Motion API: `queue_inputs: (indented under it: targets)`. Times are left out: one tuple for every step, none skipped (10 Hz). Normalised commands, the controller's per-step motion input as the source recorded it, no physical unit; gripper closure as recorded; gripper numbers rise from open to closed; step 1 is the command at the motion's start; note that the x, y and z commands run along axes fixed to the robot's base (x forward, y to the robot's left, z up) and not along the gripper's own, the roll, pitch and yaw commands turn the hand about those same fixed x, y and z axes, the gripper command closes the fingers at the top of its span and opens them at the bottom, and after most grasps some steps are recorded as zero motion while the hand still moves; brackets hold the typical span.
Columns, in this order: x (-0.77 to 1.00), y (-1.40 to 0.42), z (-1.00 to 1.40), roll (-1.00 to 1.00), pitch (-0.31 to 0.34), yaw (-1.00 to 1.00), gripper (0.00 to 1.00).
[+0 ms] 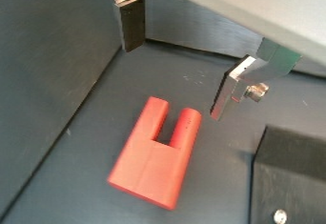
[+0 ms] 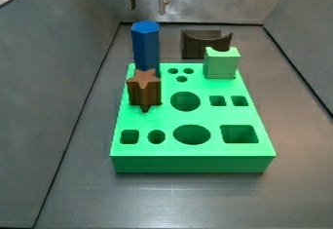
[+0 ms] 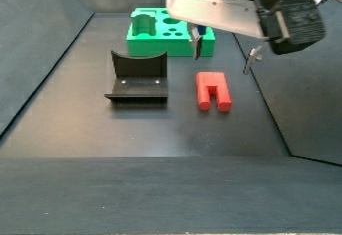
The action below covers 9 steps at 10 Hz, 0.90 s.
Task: Pick up the square-circle object. Move up. Rotate the square-circle object. Place the square-circle object on the fixture. Regrasp the square-circle object. Move to above the board. Insert the square-circle object.
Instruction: Rotate the square-circle object.
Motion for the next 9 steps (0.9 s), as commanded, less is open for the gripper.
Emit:
queue_inputs:
  targets:
    - [0.03,0.00,-0.03,0.00,0.001,1.00,0.00]
    - [0.03,0.00,-0.03,0.00,0.001,1.00,0.00]
    - [0.03,0.00,-0.03,0.00,0.002,1.00,0.00]
    - [0.03,0.00,-0.03,0.00,0.002,0.83,0.00]
    - [0.03,0.00,-0.03,0.00,0.002,0.67,0.00]
    - [0.03,0.00,-0.03,0.00,0.002,0.39,0.00]
    - [0.03,0.00,-0.03,0.00,0.002,0.29,0.00]
    - [0.00,0.00,-1.00,0.00,0.000,0.00,0.00]
    - [0.00,0.00,-1.00,0.00,-0.005,-0.04,0.00]
